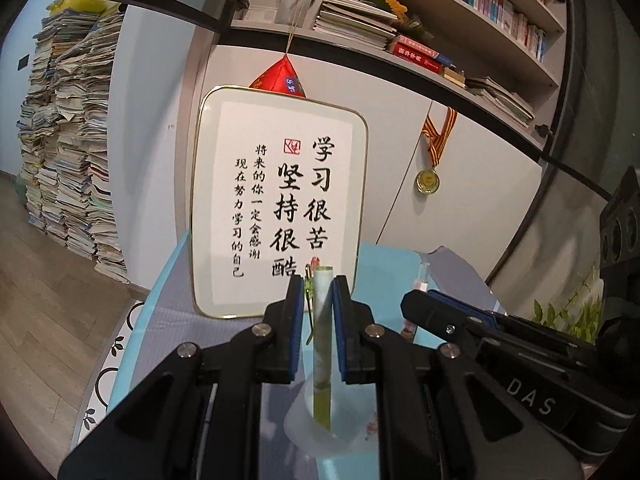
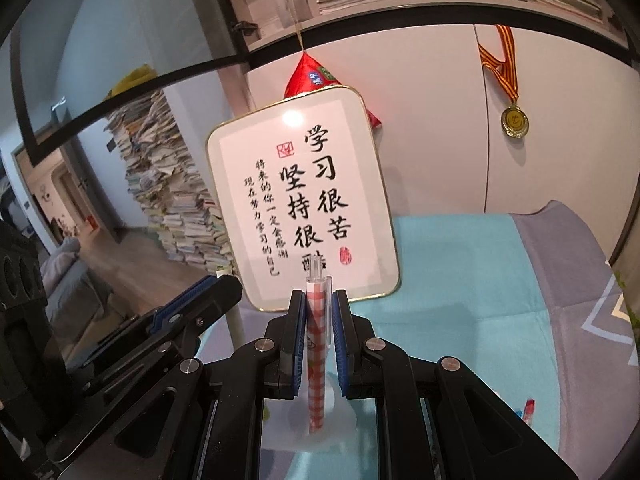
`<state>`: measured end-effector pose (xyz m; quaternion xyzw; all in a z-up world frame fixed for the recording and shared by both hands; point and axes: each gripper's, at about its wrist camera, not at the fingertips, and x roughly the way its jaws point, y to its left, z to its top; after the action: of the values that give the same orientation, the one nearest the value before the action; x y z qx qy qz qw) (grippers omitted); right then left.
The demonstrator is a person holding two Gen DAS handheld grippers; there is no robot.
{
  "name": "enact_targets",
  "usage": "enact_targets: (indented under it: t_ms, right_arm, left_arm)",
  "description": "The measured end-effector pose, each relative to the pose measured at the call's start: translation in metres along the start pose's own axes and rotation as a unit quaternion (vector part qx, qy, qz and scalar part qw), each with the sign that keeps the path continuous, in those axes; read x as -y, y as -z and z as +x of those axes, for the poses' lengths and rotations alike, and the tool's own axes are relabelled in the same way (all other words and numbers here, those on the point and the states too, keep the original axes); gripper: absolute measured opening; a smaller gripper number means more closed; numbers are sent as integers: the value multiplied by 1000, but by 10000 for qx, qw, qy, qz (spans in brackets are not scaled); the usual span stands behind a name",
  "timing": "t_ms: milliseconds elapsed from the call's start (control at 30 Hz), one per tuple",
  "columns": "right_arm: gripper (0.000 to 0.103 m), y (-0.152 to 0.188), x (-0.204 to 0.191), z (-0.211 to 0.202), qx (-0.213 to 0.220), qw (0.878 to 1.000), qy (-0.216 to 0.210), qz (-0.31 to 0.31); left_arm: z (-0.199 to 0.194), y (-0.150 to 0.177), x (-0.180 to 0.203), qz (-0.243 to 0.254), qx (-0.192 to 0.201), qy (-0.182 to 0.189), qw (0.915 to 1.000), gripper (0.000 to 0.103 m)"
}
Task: Organize stationery
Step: 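Lower both pens into the frosted cup and open both tools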
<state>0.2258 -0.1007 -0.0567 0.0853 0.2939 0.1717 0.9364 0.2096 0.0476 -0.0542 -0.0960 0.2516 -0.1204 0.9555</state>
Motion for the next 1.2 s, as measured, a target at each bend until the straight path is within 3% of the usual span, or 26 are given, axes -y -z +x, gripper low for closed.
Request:
enact_targets:
  t_ms: [333,1067,1133,1200]
  right_arm:
    - [14,15,-3,-5,-124,9999,51,-90]
    - [14,27,-1,-10,-438,9990,-8,19]
    - [16,26,1,-11,-501,9986,-132,86]
    - [26,27,4,-13,-560,9981,-182,155]
  left_arm:
    - [-7,21,8,236,-121,-127,9996,13]
    - [-12,34,14,417,-322,-292,9982,13]
    - [-15,34,15,439,-292,-318,9981,12]
    - [-17,32,15,412,-283,-315,9983,12]
